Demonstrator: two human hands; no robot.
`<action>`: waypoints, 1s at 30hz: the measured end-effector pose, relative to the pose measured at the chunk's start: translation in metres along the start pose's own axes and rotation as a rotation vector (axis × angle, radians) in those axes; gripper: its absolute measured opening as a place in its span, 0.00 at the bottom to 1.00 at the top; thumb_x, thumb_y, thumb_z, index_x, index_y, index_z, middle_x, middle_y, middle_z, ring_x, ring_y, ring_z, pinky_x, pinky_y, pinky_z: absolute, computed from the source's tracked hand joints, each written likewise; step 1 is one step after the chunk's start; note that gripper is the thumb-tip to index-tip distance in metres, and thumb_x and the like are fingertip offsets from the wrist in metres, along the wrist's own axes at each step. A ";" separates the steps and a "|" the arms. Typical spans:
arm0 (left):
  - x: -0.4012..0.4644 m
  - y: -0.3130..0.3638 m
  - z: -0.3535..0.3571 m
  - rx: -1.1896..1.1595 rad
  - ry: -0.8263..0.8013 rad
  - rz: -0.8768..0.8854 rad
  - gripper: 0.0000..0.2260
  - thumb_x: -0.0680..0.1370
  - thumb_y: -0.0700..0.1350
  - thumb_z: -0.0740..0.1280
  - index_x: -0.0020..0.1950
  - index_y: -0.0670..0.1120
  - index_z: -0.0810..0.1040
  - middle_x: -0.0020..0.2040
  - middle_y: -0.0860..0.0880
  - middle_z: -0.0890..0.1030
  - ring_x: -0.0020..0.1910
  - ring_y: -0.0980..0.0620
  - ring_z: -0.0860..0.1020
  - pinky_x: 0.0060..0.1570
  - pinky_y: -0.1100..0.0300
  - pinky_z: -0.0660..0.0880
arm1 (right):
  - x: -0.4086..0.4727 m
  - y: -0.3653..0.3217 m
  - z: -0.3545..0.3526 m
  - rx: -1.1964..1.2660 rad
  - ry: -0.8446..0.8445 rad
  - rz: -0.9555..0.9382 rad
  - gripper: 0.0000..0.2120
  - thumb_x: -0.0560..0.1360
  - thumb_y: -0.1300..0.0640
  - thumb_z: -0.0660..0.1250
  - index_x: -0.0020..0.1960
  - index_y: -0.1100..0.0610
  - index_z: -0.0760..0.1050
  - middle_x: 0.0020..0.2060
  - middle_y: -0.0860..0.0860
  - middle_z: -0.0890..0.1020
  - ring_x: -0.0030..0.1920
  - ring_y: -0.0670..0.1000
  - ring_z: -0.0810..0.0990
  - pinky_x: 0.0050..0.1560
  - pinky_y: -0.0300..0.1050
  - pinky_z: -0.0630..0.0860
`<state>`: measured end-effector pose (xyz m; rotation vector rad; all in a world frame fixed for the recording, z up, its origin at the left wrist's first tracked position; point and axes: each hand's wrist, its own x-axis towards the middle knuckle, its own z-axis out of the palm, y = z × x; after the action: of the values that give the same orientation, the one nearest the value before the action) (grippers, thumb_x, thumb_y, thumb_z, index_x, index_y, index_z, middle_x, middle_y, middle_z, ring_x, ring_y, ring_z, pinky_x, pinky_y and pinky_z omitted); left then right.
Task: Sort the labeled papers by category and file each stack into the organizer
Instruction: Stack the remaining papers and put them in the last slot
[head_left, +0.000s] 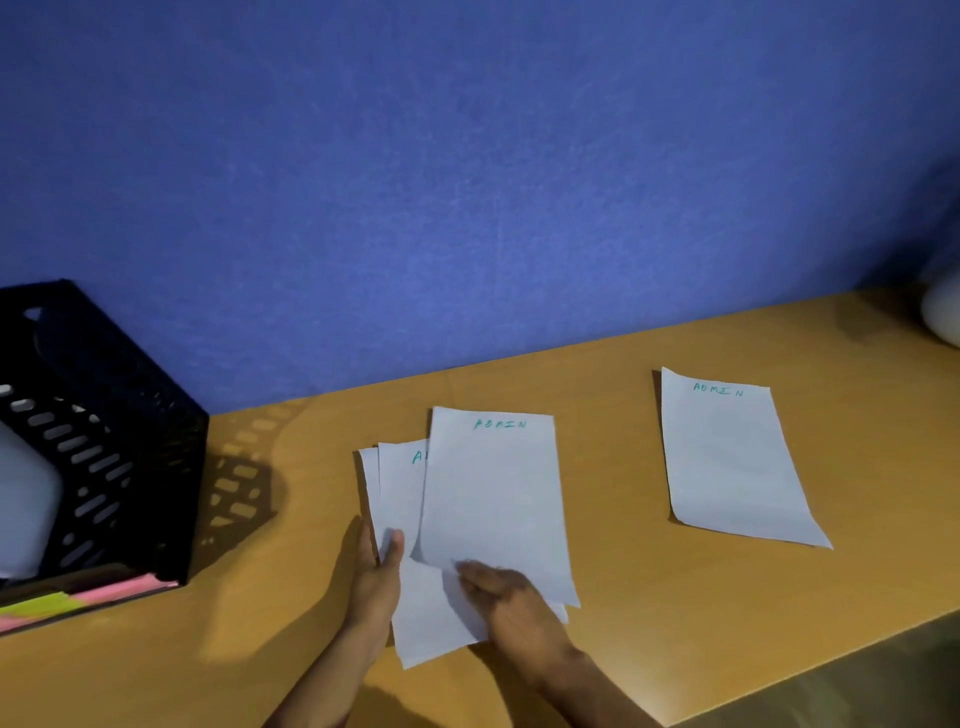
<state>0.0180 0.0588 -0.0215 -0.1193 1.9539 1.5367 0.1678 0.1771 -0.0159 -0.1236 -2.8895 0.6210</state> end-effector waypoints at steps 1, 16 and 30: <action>0.001 -0.002 0.000 0.015 0.013 -0.018 0.27 0.80 0.55 0.62 0.77 0.53 0.58 0.71 0.46 0.71 0.65 0.41 0.74 0.60 0.43 0.75 | -0.001 -0.006 0.003 -0.029 -0.022 -0.032 0.24 0.59 0.63 0.74 0.56 0.58 0.82 0.55 0.51 0.85 0.50 0.48 0.85 0.45 0.43 0.83; -0.002 -0.014 0.022 0.129 -0.086 0.049 0.25 0.75 0.32 0.70 0.68 0.47 0.68 0.59 0.48 0.79 0.58 0.46 0.78 0.58 0.49 0.76 | -0.054 0.098 -0.045 -0.098 0.263 0.394 0.04 0.71 0.60 0.72 0.45 0.59 0.83 0.53 0.58 0.84 0.56 0.60 0.81 0.55 0.52 0.77; -0.010 -0.013 0.030 0.188 -0.076 0.043 0.23 0.76 0.33 0.69 0.68 0.48 0.70 0.58 0.49 0.79 0.58 0.45 0.77 0.55 0.52 0.76 | -0.102 0.173 -0.063 -0.185 -0.088 1.041 0.25 0.82 0.41 0.52 0.71 0.55 0.70 0.78 0.51 0.58 0.79 0.52 0.49 0.75 0.60 0.49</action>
<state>0.0445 0.0785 -0.0307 0.0604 2.0407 1.3555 0.2874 0.3473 -0.0480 -1.7038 -2.7645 0.4663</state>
